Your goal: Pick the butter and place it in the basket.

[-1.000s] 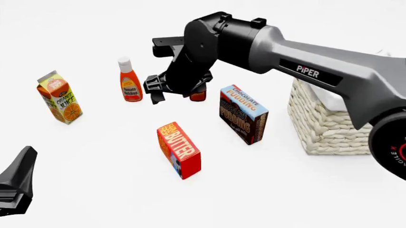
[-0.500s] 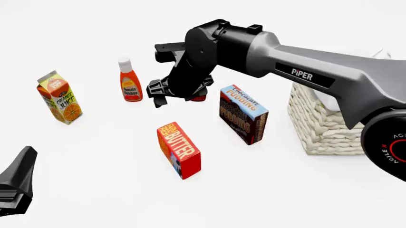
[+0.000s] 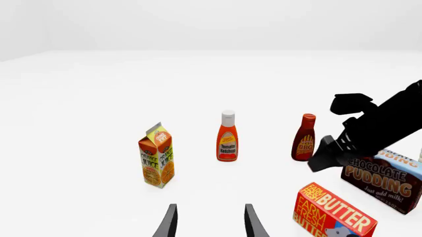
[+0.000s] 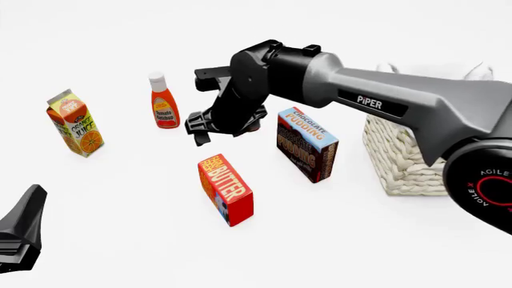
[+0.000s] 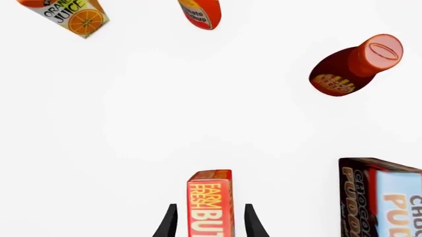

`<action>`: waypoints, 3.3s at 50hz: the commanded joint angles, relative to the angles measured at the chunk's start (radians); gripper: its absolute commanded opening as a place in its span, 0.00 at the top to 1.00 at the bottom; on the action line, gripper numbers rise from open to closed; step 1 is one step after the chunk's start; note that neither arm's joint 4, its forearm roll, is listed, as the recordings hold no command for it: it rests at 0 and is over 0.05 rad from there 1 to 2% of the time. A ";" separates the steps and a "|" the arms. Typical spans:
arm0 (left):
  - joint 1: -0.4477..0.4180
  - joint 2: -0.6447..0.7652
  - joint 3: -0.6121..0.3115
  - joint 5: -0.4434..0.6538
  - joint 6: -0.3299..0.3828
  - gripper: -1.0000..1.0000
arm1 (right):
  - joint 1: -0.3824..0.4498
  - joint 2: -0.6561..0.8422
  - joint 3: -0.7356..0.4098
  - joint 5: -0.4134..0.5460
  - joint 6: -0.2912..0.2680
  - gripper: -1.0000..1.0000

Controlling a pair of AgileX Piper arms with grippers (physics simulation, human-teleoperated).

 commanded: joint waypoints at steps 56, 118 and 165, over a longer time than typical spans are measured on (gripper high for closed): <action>0.000 0.000 0.000 0.000 0.000 0.00 | 0.018 0.087 0.023 -0.061 0.030 0.00; 0.000 0.000 0.000 0.000 0.000 0.00 | 0.036 0.128 0.112 -0.153 0.093 0.00; 0.000 0.000 0.000 0.000 0.000 0.00 | 0.057 0.142 0.116 -0.186 0.083 1.00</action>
